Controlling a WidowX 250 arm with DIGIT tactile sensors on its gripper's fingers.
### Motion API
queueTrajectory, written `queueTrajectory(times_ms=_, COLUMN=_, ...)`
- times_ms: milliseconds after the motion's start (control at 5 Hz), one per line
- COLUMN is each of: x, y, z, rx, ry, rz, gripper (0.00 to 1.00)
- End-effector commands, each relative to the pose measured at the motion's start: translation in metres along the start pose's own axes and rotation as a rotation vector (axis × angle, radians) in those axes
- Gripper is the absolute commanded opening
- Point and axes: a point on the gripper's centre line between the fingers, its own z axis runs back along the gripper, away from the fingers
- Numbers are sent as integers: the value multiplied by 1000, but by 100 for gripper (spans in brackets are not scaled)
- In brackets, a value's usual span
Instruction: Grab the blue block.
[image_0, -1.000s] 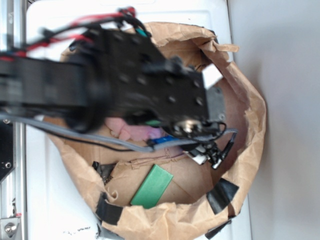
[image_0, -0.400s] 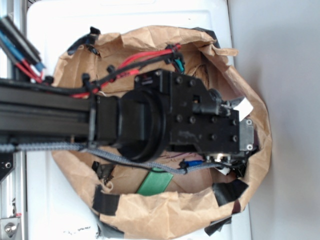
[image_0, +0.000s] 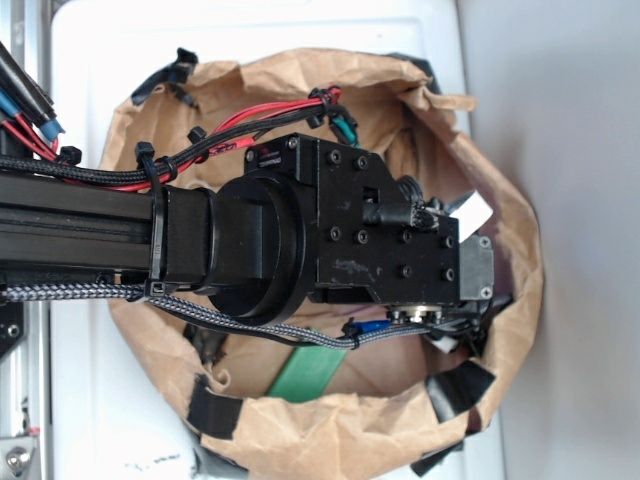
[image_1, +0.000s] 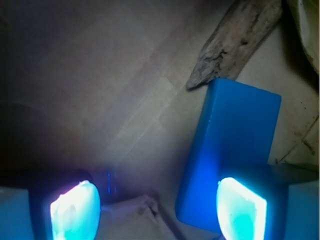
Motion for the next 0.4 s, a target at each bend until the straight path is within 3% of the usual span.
queueTrajectory(times_ms=0, x=23, y=3, z=7, rx=8, ry=9, rz=54, gripper=100)
queueTrajectory(times_ms=200, x=24, y=3, z=-8, rx=36, ry=-20, rz=49, gripper=100)
